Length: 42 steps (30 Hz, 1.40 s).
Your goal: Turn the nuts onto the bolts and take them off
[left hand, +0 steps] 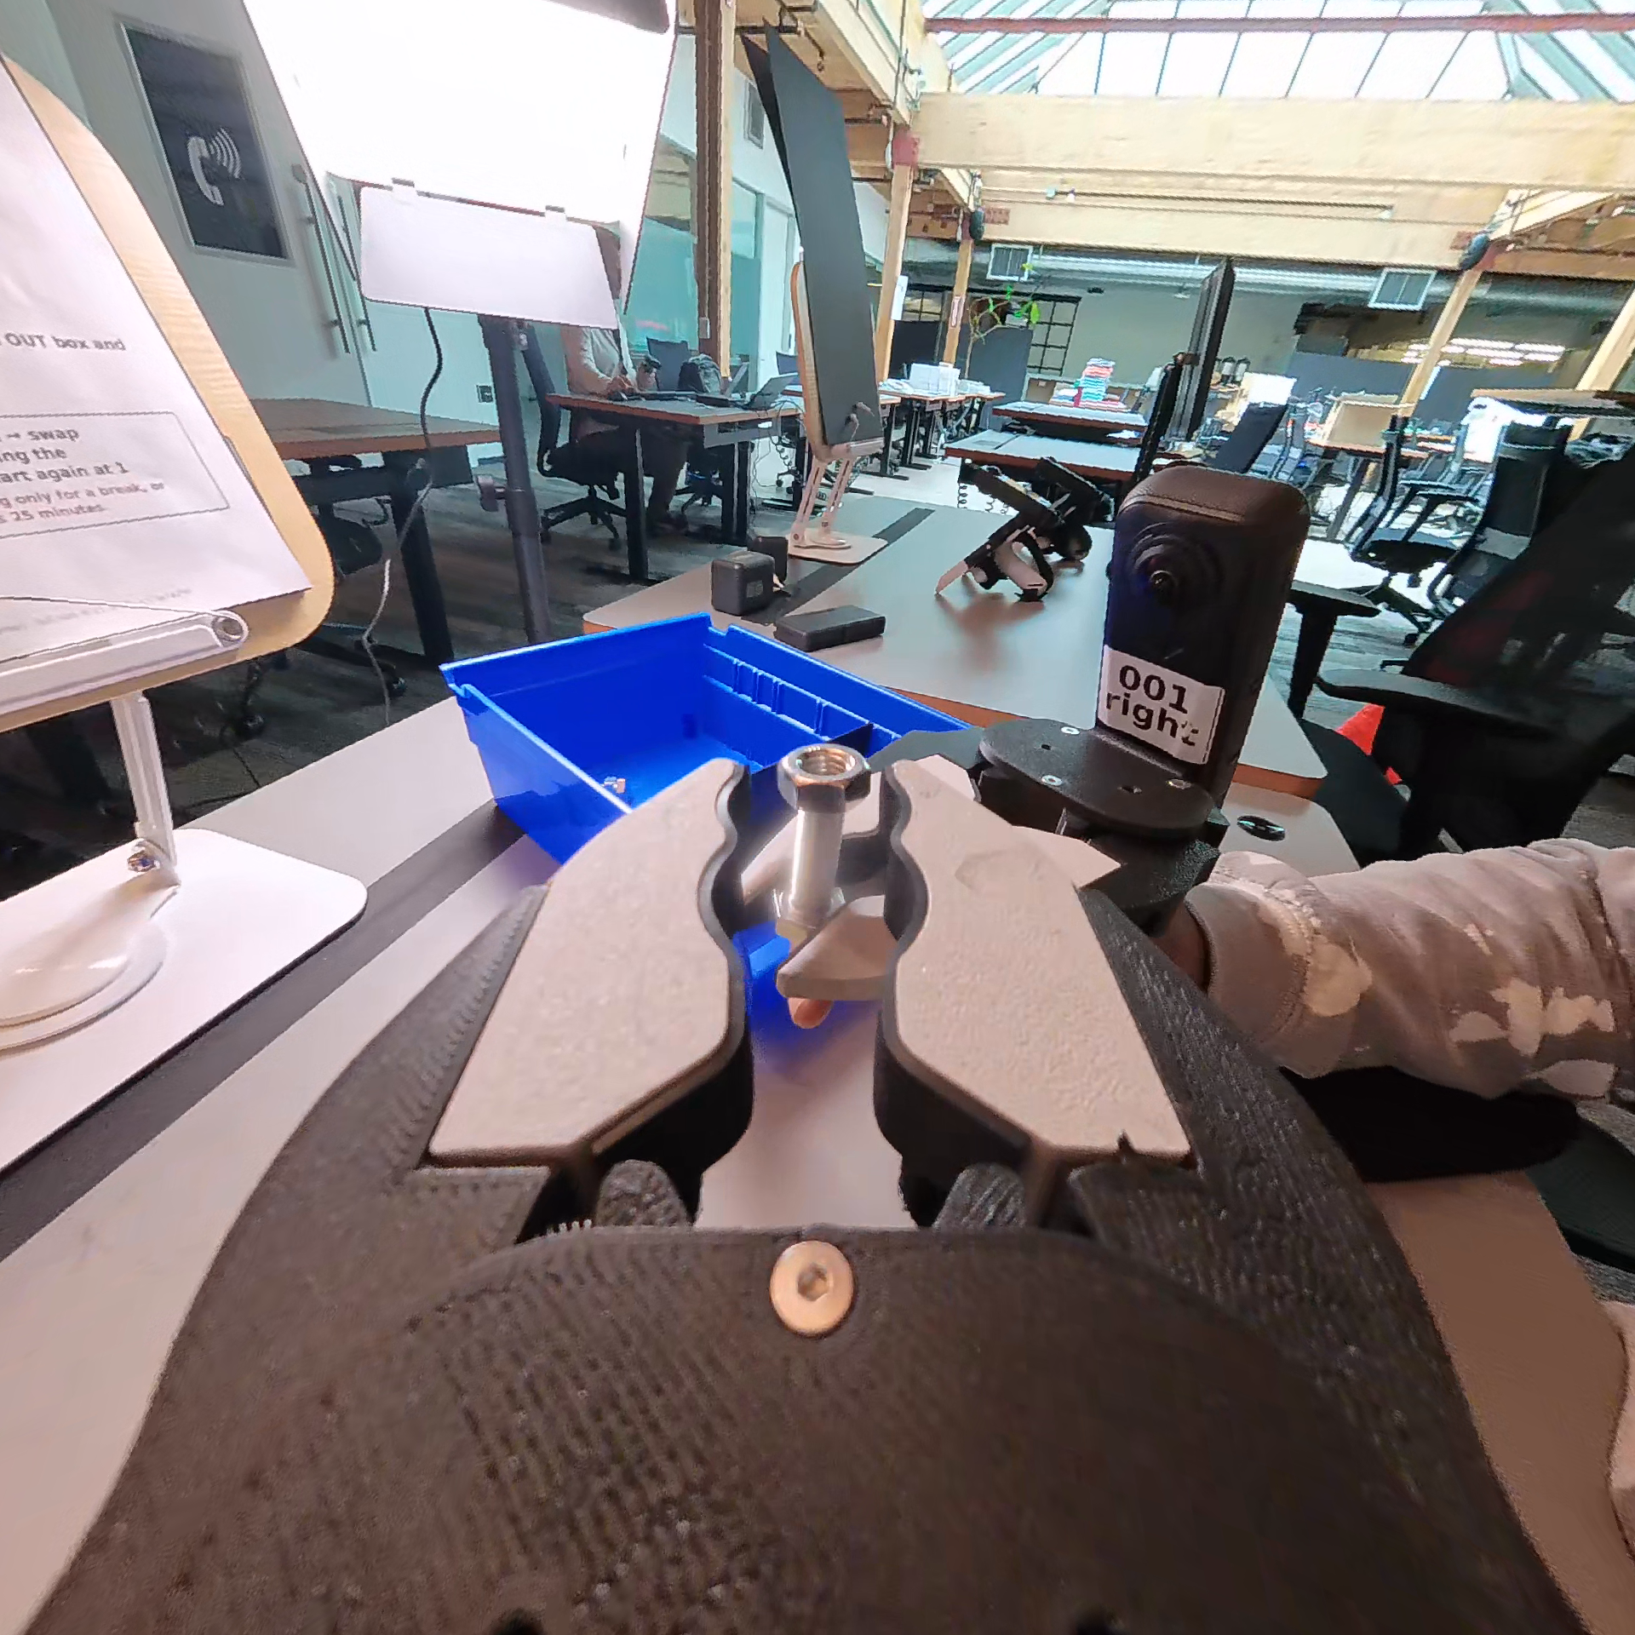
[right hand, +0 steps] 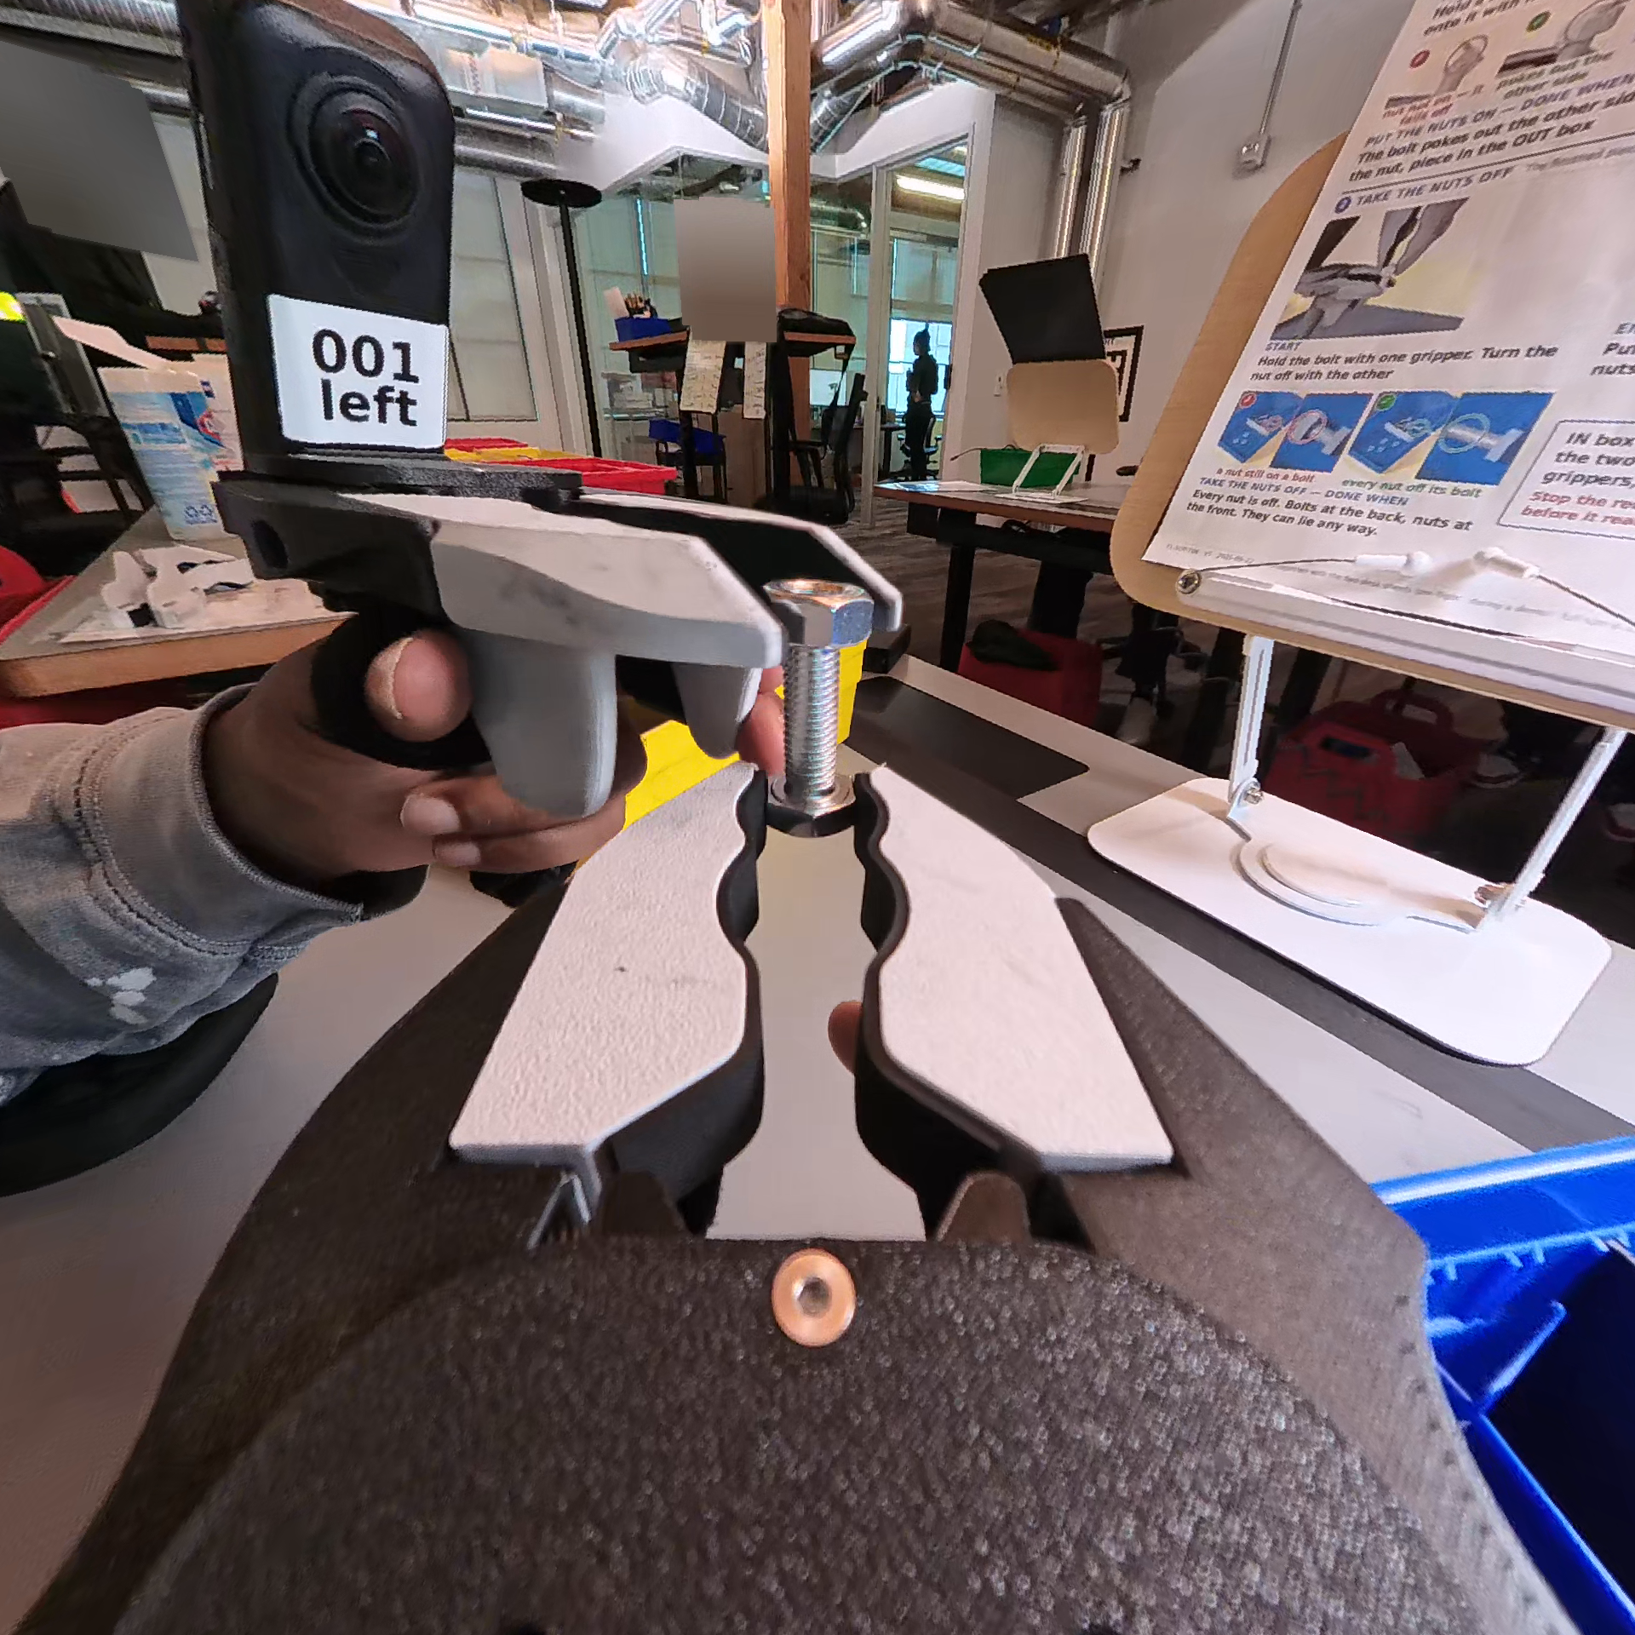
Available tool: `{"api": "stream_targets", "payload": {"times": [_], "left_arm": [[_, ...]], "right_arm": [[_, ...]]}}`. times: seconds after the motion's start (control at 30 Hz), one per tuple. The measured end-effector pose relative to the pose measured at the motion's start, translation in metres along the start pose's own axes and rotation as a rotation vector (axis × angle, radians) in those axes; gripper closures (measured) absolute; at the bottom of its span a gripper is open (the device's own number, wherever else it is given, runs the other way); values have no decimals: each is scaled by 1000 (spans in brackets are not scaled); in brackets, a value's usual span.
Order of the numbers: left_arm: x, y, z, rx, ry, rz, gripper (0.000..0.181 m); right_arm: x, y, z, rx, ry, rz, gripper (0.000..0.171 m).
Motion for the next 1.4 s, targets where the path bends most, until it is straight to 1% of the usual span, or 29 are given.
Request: {"api": "stream_targets", "payload": {"times": [0.33, 0.47, 0.6, 0.67, 0.77, 0.9, 1.03, 1.13, 1.27, 1.33, 1.4], "left_arm": [[-4, -3, -3, 2, 79, -30, 155], [-2, -4, -4, 3, 82, -36, 161], [0, -4, -5, 7, 67, -51, 161], [3, -4, -3, -12, 15, -53, 161], [12, -1, 3, -81, -112, -44, 161], [36, 5, 20, -148, -347, -57, 161], [60, 3, 36, -213, -564, -71, 161], [72, 0, 45, -230, -718, -33, 161], [81, -7, 51, -263, -848, -1, 161], [81, -9, 53, -269, -859, -10, 161], [77, -7, 54, -257, -829, -22, 161]], "right_arm": [[3, -7, 1, -23, -38, 1, 153], [4, -7, 2, -31, -51, 8, 153], [4, -6, 4, -26, -54, 11, 153], [1, -4, 5, -10, -28, 10, 153], [-8, 0, 10, 49, 69, 29, 153], [-31, 18, 22, 178, 346, -16, 153], [-59, 29, 32, 211, 634, -60, 153], [-77, 34, 37, 237, 781, -101, 153], [-93, 35, 38, 245, 892, -134, 153], [-98, 34, 37, 242, 903, -136, 153], [-95, 33, 36, 239, 882, -131, 153]]}}
Point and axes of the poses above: each gripper's, where its closed fingertips meet, z back along the fingers, y out of its top, x = y × z across the jaws, the point moved 4 cm from there along z, back along the fingers, and after that the axes turned 11 degrees about z, right-handed, at the moved point
